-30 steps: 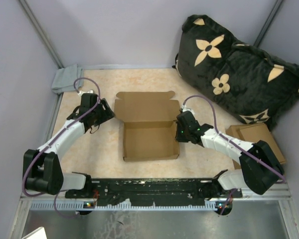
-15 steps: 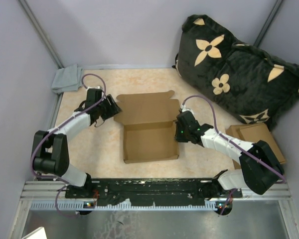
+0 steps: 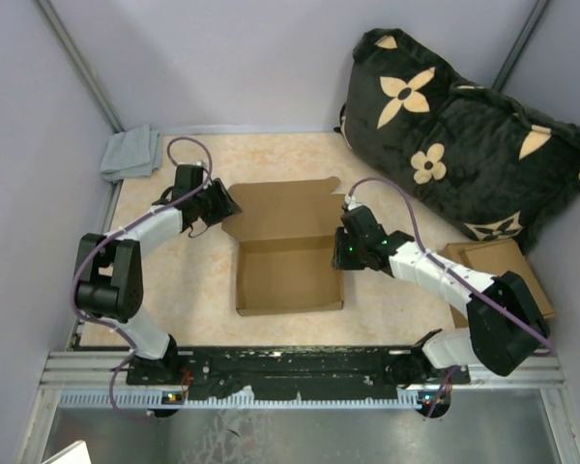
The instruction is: Fold the paper box
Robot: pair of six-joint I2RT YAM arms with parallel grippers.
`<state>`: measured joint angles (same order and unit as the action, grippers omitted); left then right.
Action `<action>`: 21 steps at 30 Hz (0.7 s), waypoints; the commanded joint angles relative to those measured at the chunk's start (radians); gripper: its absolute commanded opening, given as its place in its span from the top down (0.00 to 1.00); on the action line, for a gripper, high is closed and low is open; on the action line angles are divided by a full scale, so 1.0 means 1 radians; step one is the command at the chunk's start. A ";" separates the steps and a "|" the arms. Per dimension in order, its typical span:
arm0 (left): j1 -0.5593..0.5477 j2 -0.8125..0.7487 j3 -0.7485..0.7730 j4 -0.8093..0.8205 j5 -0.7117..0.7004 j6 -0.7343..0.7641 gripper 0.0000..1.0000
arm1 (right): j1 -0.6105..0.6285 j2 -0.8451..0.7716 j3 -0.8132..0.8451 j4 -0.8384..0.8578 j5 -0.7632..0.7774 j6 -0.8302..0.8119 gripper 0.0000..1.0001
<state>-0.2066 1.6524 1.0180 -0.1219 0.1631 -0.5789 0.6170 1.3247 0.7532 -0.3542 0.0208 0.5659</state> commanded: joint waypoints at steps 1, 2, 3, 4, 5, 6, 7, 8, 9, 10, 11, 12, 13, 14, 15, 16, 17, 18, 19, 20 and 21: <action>0.004 0.039 0.051 0.007 0.031 0.011 0.45 | -0.036 0.037 0.164 -0.090 0.003 -0.030 0.78; 0.004 0.046 0.057 0.005 0.034 0.012 0.47 | -0.047 0.053 0.196 -0.124 0.009 -0.052 0.86; 0.003 0.048 0.061 0.005 0.037 0.011 0.49 | -0.053 0.066 0.223 -0.152 0.024 -0.071 0.94; 0.004 0.051 0.063 0.006 0.039 0.012 0.52 | -0.055 0.072 0.243 -0.175 0.051 -0.093 1.00; 0.004 0.051 0.064 0.006 0.042 0.012 0.56 | -0.056 0.072 0.255 -0.185 0.074 -0.109 1.00; 0.004 0.049 0.065 0.007 0.042 0.015 0.61 | -0.062 0.068 0.262 -0.186 0.102 -0.118 1.00; 0.004 0.047 0.065 0.006 0.041 0.020 0.68 | -0.077 0.064 0.269 -0.185 0.112 -0.119 1.00; 0.004 0.043 0.064 0.003 0.039 0.025 0.78 | -0.104 0.062 0.277 -0.183 0.099 -0.120 0.97; 0.004 0.037 0.064 0.001 0.034 0.032 0.86 | -0.142 0.059 0.281 -0.174 0.068 -0.117 0.89; 0.004 0.031 0.063 -0.003 0.028 0.038 0.95 | -0.179 0.059 0.282 -0.159 0.030 -0.115 0.73; 0.004 0.024 0.061 -0.005 0.022 0.045 1.00 | -0.237 0.062 0.281 -0.140 -0.014 -0.114 0.60; 0.004 0.012 0.058 -0.007 0.017 0.050 1.00 | -0.280 0.067 0.280 -0.112 -0.065 -0.115 0.46; 0.004 0.002 0.052 -0.005 0.013 0.053 1.00 | -0.317 0.081 0.279 -0.087 -0.111 -0.118 0.35; 0.003 -0.011 0.043 0.000 0.008 0.055 1.00 | -0.348 0.101 0.288 -0.071 -0.152 -0.121 0.29; 0.002 -0.023 0.027 0.015 0.008 0.057 1.00 | -0.372 0.132 0.306 -0.067 -0.182 -0.127 0.27; 0.002 -0.040 0.010 0.040 0.014 0.059 1.00 | -0.389 0.167 0.331 -0.069 -0.211 -0.137 0.26; 0.002 -0.057 -0.012 0.065 0.019 0.063 1.00 | -0.399 0.200 0.357 -0.068 -0.225 -0.150 0.25; 0.003 -0.074 -0.034 0.102 0.022 0.066 1.00 | -0.405 0.237 0.382 -0.068 -0.250 -0.163 0.25; 0.003 -0.092 -0.054 0.130 0.028 0.069 1.00 | -0.409 0.270 0.420 -0.066 -0.278 -0.178 0.25; 0.003 -0.110 -0.075 0.152 0.032 0.072 1.00 | -0.409 0.315 0.446 -0.061 -0.304 -0.193 0.25; 0.003 -0.125 -0.091 0.171 0.034 0.072 1.00 | -0.411 0.371 0.470 -0.063 -0.331 -0.202 0.25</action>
<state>-0.2066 1.6104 0.9852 -0.0750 0.1806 -0.5358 0.2070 1.5654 1.0981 -0.4625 -0.1444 0.4320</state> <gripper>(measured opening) 0.011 0.751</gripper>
